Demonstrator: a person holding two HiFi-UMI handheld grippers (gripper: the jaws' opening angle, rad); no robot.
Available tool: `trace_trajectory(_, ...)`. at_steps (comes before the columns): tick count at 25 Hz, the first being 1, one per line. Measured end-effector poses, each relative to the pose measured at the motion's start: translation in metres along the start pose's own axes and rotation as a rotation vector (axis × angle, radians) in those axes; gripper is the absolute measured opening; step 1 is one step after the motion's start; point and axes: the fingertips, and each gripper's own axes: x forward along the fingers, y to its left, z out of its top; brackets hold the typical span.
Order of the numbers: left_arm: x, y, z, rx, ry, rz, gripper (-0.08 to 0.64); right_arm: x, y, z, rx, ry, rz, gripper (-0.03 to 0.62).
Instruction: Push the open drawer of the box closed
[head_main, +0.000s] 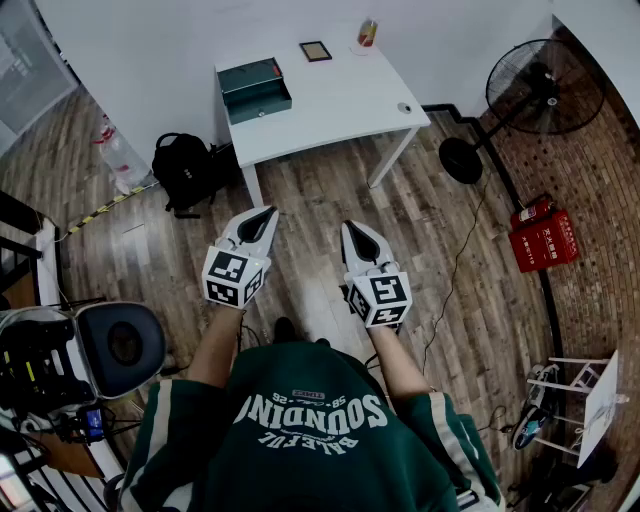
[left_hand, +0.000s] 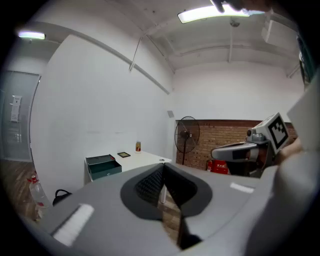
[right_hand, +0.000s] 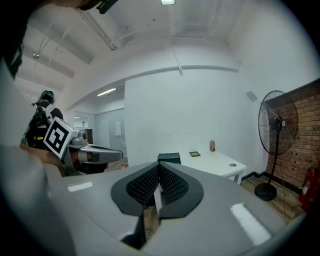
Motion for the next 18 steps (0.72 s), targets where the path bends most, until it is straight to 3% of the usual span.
trace_trajectory(18,0.001,0.03,-0.009,-0.001,0.009,-0.002,0.052,0.025,0.011,-0.008,0.025,-0.009,0.0,-0.002)
